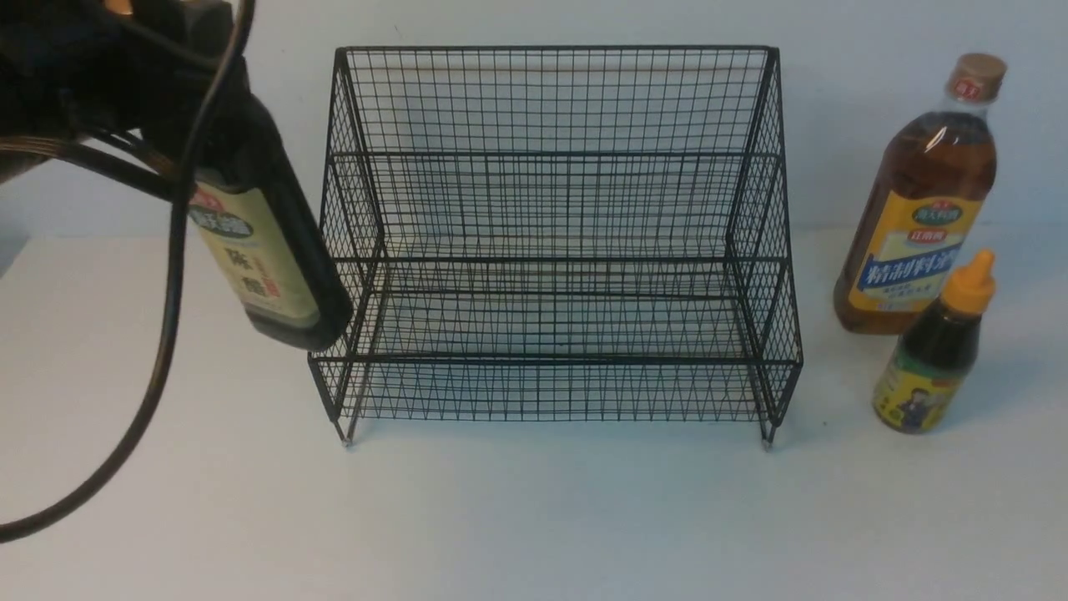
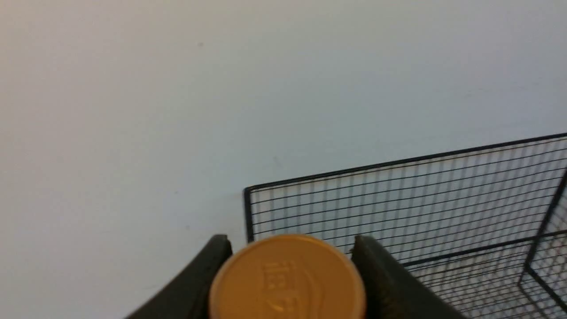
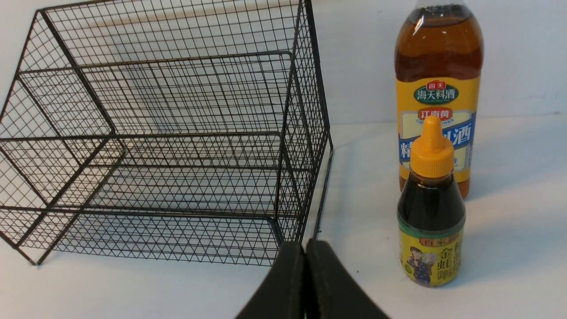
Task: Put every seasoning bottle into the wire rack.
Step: Use the left arm to put the condiment bottle back on the shelf
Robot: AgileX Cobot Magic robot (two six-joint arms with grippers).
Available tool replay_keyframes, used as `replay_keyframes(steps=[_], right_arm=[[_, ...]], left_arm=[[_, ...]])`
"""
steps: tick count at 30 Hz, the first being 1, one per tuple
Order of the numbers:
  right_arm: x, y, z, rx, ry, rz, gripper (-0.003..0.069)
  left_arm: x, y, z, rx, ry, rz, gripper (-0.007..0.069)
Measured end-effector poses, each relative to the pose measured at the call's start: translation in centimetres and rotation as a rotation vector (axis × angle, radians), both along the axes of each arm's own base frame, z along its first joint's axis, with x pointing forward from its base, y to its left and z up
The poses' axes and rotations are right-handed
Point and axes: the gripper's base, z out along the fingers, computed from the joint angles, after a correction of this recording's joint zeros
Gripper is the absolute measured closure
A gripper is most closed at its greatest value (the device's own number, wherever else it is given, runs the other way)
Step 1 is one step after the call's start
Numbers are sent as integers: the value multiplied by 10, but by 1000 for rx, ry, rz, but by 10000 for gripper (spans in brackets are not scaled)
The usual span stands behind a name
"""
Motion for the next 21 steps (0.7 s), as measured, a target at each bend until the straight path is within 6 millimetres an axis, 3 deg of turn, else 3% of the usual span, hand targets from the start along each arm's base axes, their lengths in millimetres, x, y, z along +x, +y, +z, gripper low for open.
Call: replay_keyframes(steps=[10,21], right_arm=[[0,0,0,0,0,0,672],[0,0,0,0,1,0,672]], left_arm=[[28,-34,-20,-2,1,-82,314],[48,-43,-26,-29,16,-81,314]])
